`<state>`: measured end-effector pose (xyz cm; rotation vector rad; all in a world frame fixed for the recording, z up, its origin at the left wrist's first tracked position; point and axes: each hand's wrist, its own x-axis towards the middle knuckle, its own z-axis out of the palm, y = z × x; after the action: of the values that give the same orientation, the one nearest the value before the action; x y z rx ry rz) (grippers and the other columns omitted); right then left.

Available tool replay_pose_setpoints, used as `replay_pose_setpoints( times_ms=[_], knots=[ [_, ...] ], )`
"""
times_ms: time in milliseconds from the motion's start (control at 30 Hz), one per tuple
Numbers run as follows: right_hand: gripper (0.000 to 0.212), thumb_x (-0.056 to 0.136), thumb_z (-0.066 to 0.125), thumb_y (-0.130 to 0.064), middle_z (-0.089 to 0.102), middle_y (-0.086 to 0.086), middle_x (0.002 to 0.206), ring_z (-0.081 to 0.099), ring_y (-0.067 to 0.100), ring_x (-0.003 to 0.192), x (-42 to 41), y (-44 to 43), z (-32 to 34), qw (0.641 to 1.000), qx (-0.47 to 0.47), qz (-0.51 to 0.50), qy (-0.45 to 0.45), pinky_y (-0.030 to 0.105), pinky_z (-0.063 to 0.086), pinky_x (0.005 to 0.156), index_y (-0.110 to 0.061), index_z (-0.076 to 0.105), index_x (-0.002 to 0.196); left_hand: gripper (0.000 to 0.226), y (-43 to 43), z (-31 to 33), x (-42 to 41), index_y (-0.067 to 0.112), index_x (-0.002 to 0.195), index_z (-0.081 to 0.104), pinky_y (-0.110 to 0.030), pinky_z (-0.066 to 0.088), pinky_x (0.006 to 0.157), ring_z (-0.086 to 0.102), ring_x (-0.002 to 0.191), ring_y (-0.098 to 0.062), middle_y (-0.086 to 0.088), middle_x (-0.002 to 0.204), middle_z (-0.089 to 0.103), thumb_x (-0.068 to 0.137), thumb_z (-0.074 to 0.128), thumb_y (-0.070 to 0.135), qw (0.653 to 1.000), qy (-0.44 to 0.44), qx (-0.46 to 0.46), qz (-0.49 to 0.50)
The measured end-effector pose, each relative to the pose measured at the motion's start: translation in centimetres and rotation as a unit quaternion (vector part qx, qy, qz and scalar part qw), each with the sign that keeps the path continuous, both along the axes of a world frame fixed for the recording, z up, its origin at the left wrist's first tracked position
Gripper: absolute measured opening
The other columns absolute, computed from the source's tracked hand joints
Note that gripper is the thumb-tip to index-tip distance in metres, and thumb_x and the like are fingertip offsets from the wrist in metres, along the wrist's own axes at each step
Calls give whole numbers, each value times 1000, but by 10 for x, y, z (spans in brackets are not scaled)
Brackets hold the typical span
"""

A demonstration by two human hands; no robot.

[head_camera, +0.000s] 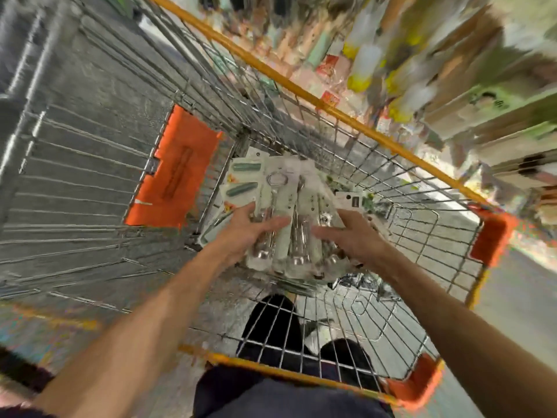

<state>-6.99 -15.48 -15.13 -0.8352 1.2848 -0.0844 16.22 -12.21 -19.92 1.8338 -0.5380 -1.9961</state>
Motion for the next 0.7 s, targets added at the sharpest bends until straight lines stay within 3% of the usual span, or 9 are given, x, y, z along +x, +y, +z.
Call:
replay_pose_setpoints(
  times_ms=[67, 133, 233, 333, 400, 467, 567, 633, 700],
  knots=[
    [17, 82, 70, -24, 74, -8, 91, 71, 7, 83, -11, 17, 30, 999, -21, -8, -27, 18, 57, 68, -20, 65, 97, 93, 10, 28, -14, 16, 132, 55, -47, 55, 93, 69, 107, -23, -3, 122, 70, 53, 96, 42, 1000, -2, -23, 2],
    [22, 77, 73, -24, 75, -14, 90, 71, 4, 89, -26, 38, 52, 998, -30, -29, -50, 20, 57, 75, -26, 64, 97, 65, 22, 58, -30, 13, 116, 65, -37, 60, 76, 75, 90, -22, -4, 103, 77, 58, 88, 33, 999, -3, -50, -4],
    [27, 80, 78, -16, 75, -9, 88, 69, -2, 71, -52, 77, 78, 991, -28, -104, -79, 16, 53, 60, -18, 66, 103, 48, 45, 108, -59, 10, 111, 69, -34, 60, 75, 75, 90, -23, -4, 100, 77, 68, 83, 26, 994, -20, -107, -23],
    [25, 81, 77, -11, 75, -9, 78, 67, -2, 63, -78, 124, 115, 980, -59, -168, -92, 17, 48, 56, -14, 68, 105, 49, 75, 156, -91, 7, 112, 70, -38, 60, 80, 74, 94, -27, -7, 100, 77, 69, 86, 23, 988, -17, -148, -40],
    [19, 80, 75, -12, 77, -8, 87, 70, 2, 75, -102, 159, 142, 965, -88, -218, -115, 23, 50, 64, -16, 71, 99, 55, 99, 189, -115, 10, 109, 70, -41, 57, 85, 73, 94, -26, -5, 99, 77, 60, 91, 27, 983, 0, -171, -61],
    [21, 73, 76, -19, 77, 1, 98, 71, 14, 86, -130, 196, 169, 945, -104, -272, -147, 26, 53, 64, -16, 74, 94, 48, 126, 223, -146, 17, 104, 70, -34, 53, 87, 72, 92, -14, 5, 95, 77, 62, 88, 30, 973, 9, -209, -96],
    [28, 72, 75, -18, 76, 5, 87, 70, 13, 67, -175, 248, 209, 917, -144, -340, -149, 23, 52, 53, -11, 70, 98, 23, 166, 261, -197, 19, 101, 67, -16, 53, 74, 71, 83, 1, 16, 88, 76, 79, 74, 21, 953, 31, -259, -153],
    [39, 68, 80, -22, 76, 2, 82, 69, 13, 62, -211, 290, 234, 900, -188, -379, -109, 24, 51, 49, -10, 66, 103, 29, 191, 279, -242, 15, 107, 66, -23, 58, 72, 74, 84, -7, 8, 92, 78, 79, 74, 21, 940, 52, -276, -196],
    [52, 58, 83, -26, 78, 4, 86, 72, 16, 71, -235, 313, 249, 889, -216, -396, -80, 29, 55, 57, -10, 67, 105, 33, 200, 289, -274, 9, 110, 65, -26, 59, 62, 75, 77, -14, -1, 89, 78, 80, 74, 15, 932, 65, -281, -218]
  ],
)
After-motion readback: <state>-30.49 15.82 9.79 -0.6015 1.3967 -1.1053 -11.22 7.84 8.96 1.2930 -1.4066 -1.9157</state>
